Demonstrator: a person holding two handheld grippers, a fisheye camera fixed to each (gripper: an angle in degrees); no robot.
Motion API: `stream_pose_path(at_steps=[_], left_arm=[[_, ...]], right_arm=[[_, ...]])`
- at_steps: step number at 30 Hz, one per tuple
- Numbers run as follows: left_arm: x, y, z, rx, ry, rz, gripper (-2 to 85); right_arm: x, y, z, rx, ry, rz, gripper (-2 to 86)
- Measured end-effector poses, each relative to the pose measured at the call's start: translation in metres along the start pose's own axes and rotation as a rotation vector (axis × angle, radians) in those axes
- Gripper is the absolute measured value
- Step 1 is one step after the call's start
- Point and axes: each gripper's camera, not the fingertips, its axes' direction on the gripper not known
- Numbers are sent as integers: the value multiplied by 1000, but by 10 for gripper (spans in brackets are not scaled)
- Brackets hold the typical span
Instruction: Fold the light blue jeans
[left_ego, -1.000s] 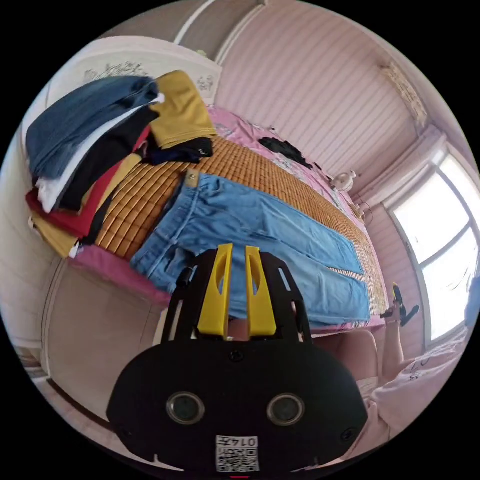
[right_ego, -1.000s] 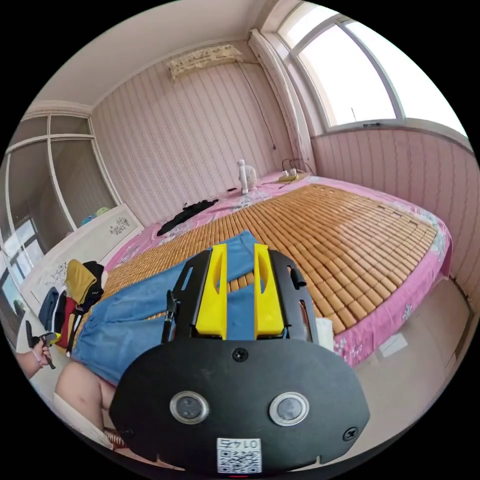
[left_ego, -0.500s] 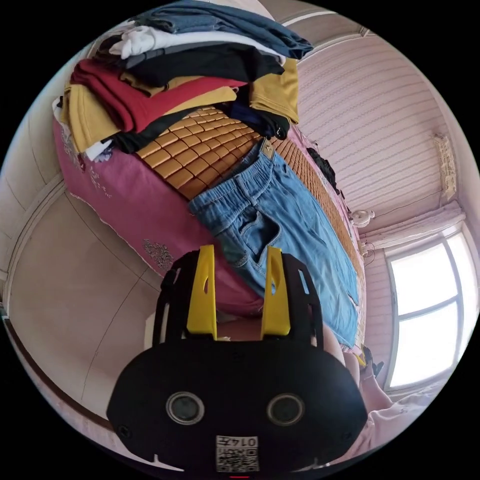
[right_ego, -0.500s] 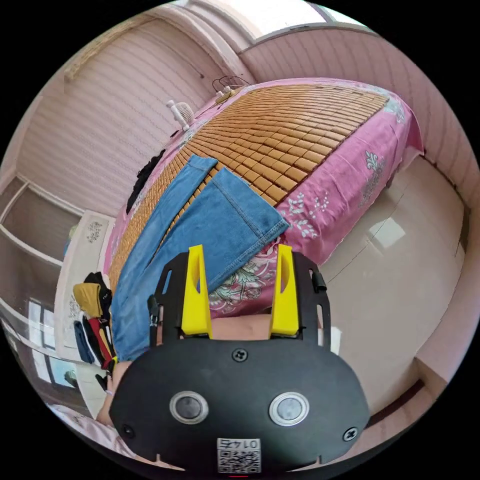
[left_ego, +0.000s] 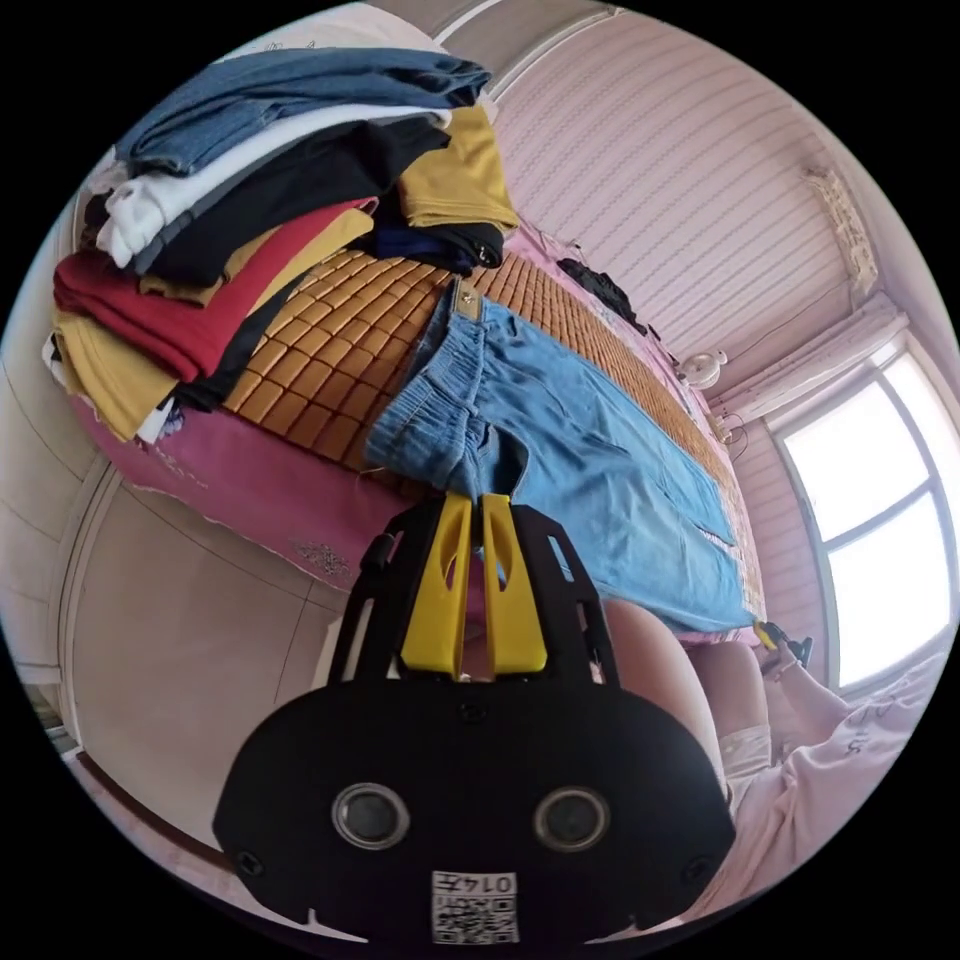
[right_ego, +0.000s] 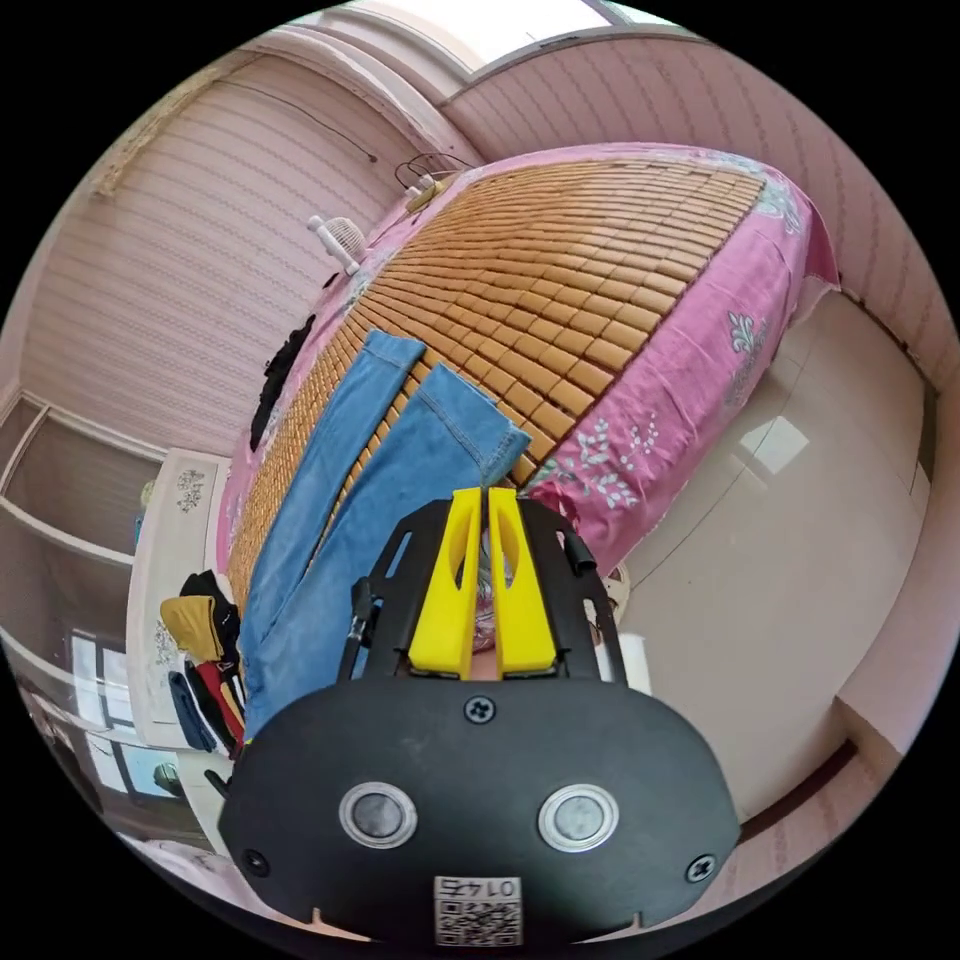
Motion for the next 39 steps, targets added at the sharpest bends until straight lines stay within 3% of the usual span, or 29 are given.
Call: stream_pose_path(at_steps=[9, 14, 17, 19, 21, 23, 26, 28, 32, 36, 39], left_arm=[[41, -69, -32, 163, 65, 133, -8], [75, -150, 8, 187, 10, 194, 11], [76, -184, 49, 224, -34, 33, 56], [76, -191, 68, 228, -91, -89, 74], [84, -184, 72, 273, -98, -63, 71], [95, -176, 81, 232, -121, 33, 60], [111, -163, 121, -13, -205, 180, 38], [117, -153, 160, -260, -354, 223, 5], [141, -142, 169, -277, -478, 400, -8], [148, -138, 168, -427, -480, 451, -9], [144, -123, 161, -531, -497, 483, -10]], right_arm=[[-140, -101, 16, 64, 72, -466, 10], [-215, -170, 87, 66, 145, -484, 31], [-225, -181, 123, 122, 118, -345, 54], [-227, -172, 138, 100, 86, -352, 58], [-229, -149, 160, 31, 122, -461, 60], [-230, -131, 180, -86, 218, -562, 56], [-226, -101, 205, -198, 417, -690, 36], [-225, -88, 200, -128, 420, -742, 17], [-223, -74, 195, -166, 447, -814, -3], [-209, -41, 174, -270, 512, -934, -5], [-183, -10, 142, -337, 454, -902, -5]])
